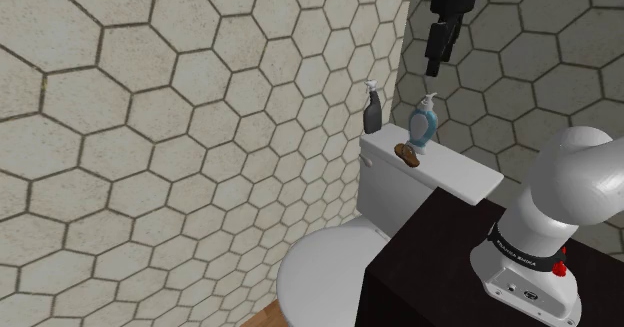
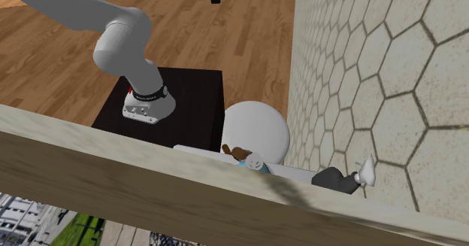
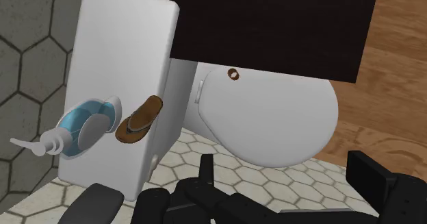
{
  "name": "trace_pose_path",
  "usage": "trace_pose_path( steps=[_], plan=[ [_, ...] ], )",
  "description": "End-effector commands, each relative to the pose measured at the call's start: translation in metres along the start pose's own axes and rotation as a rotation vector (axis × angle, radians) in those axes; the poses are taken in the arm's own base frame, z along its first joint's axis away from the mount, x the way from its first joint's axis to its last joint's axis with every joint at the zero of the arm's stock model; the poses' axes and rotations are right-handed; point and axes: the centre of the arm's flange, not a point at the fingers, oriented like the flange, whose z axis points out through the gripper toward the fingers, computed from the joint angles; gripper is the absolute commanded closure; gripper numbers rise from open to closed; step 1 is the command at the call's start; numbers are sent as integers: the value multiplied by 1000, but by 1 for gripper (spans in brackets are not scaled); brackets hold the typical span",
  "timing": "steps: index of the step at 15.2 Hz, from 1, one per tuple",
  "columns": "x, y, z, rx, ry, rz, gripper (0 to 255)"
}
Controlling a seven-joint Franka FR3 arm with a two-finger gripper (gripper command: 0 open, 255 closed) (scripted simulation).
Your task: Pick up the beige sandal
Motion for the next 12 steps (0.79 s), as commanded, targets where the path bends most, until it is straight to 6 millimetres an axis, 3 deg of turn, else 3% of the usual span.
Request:
trace_pose_path(
  steps=[1, 12],
  plan=[
    [0, 0, 0, 0, 0, 0, 0],
    [22, 70, 124, 2, 54, 101, 0]
  ],
)
